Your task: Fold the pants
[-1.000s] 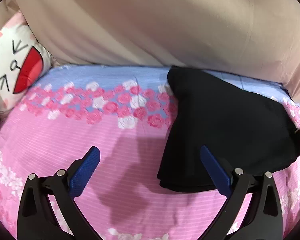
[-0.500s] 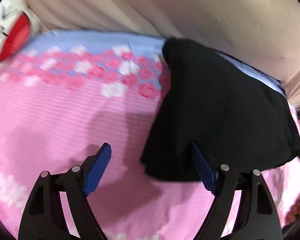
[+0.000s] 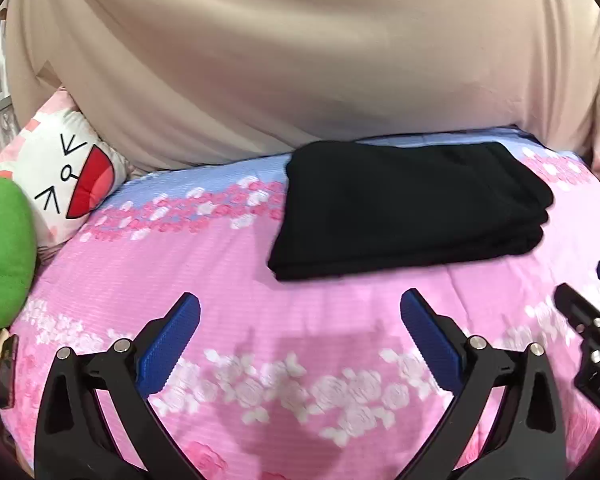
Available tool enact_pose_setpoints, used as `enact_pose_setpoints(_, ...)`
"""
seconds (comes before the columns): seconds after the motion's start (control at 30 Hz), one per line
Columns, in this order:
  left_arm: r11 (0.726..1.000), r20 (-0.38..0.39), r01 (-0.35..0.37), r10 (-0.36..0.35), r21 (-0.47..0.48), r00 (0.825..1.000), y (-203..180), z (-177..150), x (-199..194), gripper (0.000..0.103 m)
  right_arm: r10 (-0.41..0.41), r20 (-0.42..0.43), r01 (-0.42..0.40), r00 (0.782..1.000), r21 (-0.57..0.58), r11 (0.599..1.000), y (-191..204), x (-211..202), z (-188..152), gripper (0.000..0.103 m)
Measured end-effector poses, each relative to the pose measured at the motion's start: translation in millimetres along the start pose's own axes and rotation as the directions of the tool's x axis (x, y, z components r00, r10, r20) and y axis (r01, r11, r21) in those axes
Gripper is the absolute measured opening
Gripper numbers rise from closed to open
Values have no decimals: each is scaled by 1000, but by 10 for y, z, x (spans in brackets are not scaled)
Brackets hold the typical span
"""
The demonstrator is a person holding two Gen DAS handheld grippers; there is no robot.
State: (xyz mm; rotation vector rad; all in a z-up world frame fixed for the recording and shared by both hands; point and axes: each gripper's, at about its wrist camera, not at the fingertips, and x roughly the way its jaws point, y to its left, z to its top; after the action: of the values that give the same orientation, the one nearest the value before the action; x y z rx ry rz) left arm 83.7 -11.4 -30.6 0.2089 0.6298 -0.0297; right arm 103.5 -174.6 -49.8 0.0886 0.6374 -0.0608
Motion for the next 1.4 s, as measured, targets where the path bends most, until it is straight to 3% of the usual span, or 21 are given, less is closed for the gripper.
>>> enact_pose_setpoints(0.17,999,44,30,-31,21,999,-114,-194,-65,98,-9,4,9,1000,29,1000,49,-4,-173,75)
enact_pose_setpoints(0.43,996,10,84,-84,-12,996,-88,-258,-9,98,-44,5,44,999,31,999,57,2,-178,75)
enact_pose_setpoints(0.73,986,-120,153,-161,-73,980,-70,-195,-58,98,-88,-38,90,995,78,993,5,-47,-143,75)
enact_pose_setpoints(0.97,981,-161,165,-180,-103,970,-55,-113,-69,98,-120,-39,122,992,67,990,-3,-86,-56,77)
enact_pose_setpoints(1.4,985,-150,145,-158,-94,976,-31,-40,-148,98,-97,-33,99,995,49,994,30,-106,20,77)
